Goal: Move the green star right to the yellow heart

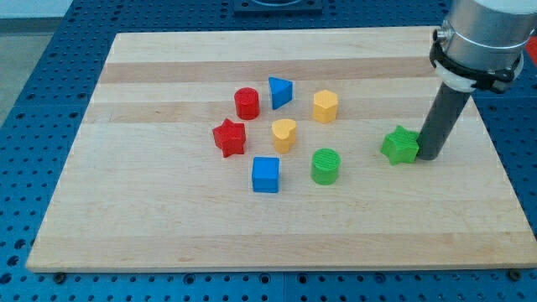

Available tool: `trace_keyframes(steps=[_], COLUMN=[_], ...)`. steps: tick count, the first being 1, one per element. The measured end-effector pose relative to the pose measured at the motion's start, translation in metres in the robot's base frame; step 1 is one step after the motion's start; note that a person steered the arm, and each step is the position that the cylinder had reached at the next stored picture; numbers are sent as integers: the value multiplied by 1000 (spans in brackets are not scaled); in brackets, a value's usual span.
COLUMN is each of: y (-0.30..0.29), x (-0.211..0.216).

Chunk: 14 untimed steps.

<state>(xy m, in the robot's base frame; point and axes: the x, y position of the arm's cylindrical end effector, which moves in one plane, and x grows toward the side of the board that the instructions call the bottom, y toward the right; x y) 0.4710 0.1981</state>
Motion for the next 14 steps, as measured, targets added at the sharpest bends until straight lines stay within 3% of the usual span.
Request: trace_keyframes(steps=[14], y=[-93], x=[-11])
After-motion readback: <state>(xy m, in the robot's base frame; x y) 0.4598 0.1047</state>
